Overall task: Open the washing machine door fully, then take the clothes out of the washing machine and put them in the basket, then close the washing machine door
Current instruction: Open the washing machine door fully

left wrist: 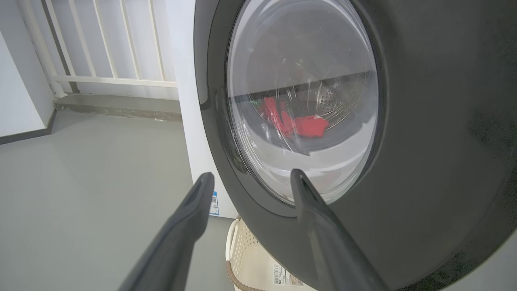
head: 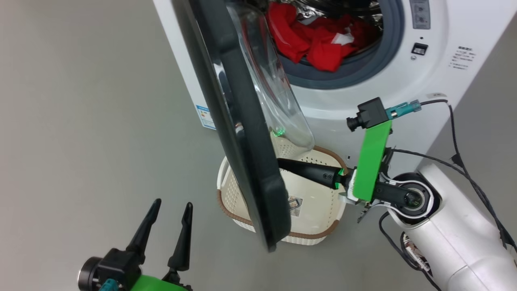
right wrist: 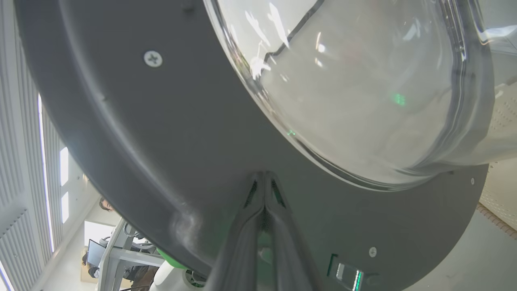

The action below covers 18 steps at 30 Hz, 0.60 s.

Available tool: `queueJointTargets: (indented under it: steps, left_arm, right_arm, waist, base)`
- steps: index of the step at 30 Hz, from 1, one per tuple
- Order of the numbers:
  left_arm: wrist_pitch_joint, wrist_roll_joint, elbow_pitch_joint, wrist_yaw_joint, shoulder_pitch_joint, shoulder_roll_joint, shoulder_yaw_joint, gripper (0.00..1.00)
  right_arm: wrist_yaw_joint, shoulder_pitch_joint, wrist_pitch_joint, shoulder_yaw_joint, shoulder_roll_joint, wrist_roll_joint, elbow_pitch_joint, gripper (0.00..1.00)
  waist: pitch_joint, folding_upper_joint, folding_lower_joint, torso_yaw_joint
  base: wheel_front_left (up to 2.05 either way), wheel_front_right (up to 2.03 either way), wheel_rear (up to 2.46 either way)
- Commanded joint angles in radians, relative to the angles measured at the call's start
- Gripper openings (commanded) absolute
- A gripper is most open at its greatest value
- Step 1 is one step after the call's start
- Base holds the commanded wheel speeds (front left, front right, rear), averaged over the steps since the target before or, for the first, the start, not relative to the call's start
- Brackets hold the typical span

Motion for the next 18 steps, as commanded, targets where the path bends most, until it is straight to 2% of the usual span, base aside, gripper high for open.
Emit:
queueJointTargets:
  steps: [1, 18]
  left_arm:
    - [-0.009, -0.003, -0.015, 0.001, -0.004, 0.015, 0.042, 1.00]
    - [-0.009, -0.026, 0.027, 0.023, 0.006, 0.015, 0.083, 1.00]
  right_arm:
    - [0.002, 0.017, -0.007, 0.021, 0.033, -0.007, -0.039, 0.00]
    - [0.002, 0.009, -0.017, 0.079, 0.118, -0.010, -0.026, 0.00]
  waist:
    - [-0.014, 0.0000, 0.0000, 0.026]
    - [-0.030, 0.0000, 0.0000, 0.121]
  base:
    - [0.00, 0.00, 0.00]
    - [0.00, 0.00, 0.00]
